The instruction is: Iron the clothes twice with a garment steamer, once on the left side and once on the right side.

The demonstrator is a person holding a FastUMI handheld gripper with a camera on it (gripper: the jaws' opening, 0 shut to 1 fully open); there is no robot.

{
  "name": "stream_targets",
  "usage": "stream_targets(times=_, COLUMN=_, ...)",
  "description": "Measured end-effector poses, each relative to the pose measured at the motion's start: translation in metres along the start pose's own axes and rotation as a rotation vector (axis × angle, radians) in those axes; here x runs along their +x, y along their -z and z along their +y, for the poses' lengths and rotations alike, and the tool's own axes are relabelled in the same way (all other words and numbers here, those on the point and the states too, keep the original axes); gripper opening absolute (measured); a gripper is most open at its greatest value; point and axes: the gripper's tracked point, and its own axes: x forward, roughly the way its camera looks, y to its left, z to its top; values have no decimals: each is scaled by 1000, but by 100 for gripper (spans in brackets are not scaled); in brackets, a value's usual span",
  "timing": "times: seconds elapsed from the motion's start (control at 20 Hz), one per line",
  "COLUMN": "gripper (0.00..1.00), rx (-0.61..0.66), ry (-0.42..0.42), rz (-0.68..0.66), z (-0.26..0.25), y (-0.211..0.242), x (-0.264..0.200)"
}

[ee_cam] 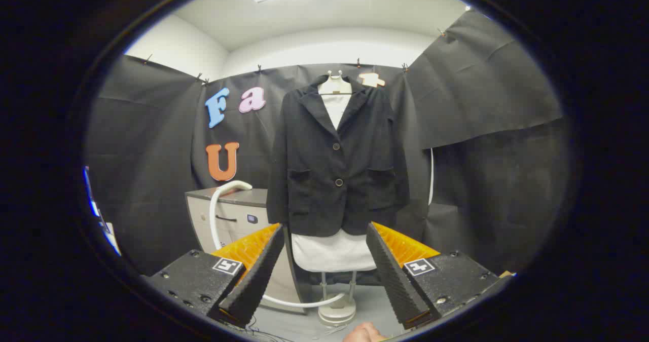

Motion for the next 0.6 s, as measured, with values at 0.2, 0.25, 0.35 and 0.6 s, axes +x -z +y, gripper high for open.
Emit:
stream_targets(times=0.2, gripper=100, rx=10, ry=-11, rz=17, z=-11, y=0, x=5)
stream_targets(times=0.25, gripper=100, rx=8, ry=-13, rz=16, z=-13, y=0, x=6)
stream_targets(times=0.35, gripper=100, rx=4, ry=-15, rz=21, z=-19, y=0, x=7)
stream_targets(times=0.6, gripper=100, rx=17, ry=-27, rz=51, z=-26, y=7, x=8)
